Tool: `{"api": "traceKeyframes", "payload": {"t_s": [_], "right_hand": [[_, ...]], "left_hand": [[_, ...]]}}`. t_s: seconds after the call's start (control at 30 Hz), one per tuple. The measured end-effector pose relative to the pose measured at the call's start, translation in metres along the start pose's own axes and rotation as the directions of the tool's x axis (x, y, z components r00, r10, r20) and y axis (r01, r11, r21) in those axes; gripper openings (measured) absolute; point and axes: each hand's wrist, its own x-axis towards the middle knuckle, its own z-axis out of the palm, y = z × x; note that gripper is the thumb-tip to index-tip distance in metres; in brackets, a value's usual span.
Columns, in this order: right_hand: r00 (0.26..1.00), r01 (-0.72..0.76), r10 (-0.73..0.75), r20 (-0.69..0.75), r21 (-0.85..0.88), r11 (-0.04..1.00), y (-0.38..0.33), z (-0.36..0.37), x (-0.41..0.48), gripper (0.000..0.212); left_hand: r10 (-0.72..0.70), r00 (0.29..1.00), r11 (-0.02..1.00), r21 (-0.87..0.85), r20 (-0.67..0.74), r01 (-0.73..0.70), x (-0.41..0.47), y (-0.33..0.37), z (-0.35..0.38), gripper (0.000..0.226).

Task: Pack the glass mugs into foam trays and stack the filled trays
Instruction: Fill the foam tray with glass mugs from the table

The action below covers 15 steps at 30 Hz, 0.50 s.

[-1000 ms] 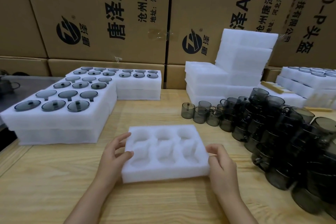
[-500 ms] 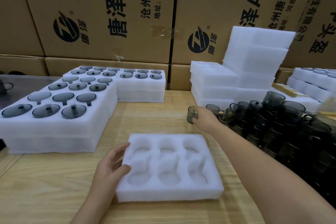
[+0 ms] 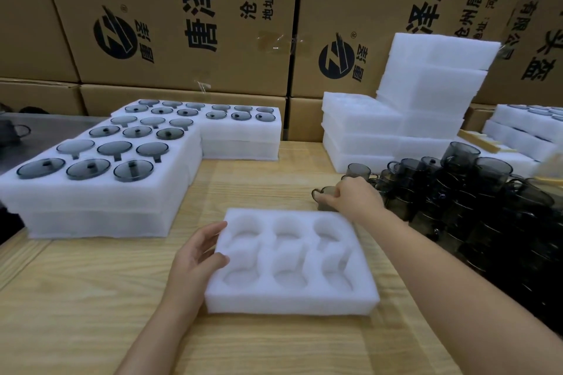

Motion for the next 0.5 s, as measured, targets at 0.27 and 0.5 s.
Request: {"api": "traceKeyframes", "payload": {"t_s": [0.27,0.5], "right_hand": [[1.000,0.015,-0.015,0.003,0.106,0.994,0.036,-0.013,-0.027,0.031],[0.990,-0.119,0.135,-0.038,0.280,0.952,0.059,0.011,-0.056,0.042]], "left_hand": [[-0.025,0.999,1.000,-0.009,0.020,0.025,0.000,0.000,0.000,0.055],[-0.029,1.000,0.999,-0.020,0.011,0.029,0.003,-0.004,-0.002,0.053]]}}
